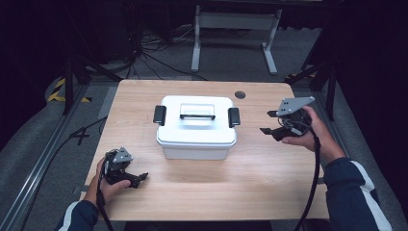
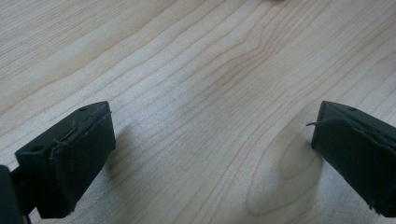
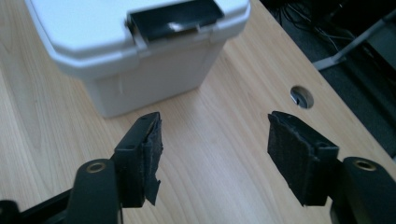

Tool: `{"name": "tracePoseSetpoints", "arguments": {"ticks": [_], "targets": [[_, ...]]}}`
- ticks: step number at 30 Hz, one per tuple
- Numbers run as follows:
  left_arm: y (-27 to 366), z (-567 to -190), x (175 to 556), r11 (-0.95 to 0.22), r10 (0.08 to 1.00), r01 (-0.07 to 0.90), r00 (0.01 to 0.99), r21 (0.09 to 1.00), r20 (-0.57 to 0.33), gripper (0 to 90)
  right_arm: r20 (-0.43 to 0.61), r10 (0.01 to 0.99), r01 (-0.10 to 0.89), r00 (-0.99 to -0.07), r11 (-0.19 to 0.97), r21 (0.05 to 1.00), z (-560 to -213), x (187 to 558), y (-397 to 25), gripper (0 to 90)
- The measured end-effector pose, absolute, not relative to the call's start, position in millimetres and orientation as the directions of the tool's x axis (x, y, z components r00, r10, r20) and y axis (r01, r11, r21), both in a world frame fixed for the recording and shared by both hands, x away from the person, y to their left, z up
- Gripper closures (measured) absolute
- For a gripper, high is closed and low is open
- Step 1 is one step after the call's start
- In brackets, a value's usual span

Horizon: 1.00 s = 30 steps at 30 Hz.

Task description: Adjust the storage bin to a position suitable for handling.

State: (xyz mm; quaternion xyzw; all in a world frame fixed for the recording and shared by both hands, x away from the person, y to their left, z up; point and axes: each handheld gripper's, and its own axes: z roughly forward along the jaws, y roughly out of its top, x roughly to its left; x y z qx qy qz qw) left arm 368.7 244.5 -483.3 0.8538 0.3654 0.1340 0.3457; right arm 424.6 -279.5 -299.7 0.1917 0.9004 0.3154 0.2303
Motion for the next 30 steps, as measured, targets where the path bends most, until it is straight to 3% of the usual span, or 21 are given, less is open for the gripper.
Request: {"name": "tracePoseSetpoints", "arguments": {"ticks": [13, 30], "targets": [[244, -483, 369, -0.494, 0.716, 0.531, 0.697, 0.688, -0.024, 0.1, -0.356, 0.375, 0.102, -0.856, 0.798, 0.594, -279, 436, -213, 46.6], [245, -483, 369, -0.498, 0.714, 0.527, 0.700, 0.689, -0.019, 0.1, -0.374, 0.274, 0.028, -0.886, 0.837, 0.546, -281, 448, -150, 55.4]]}}
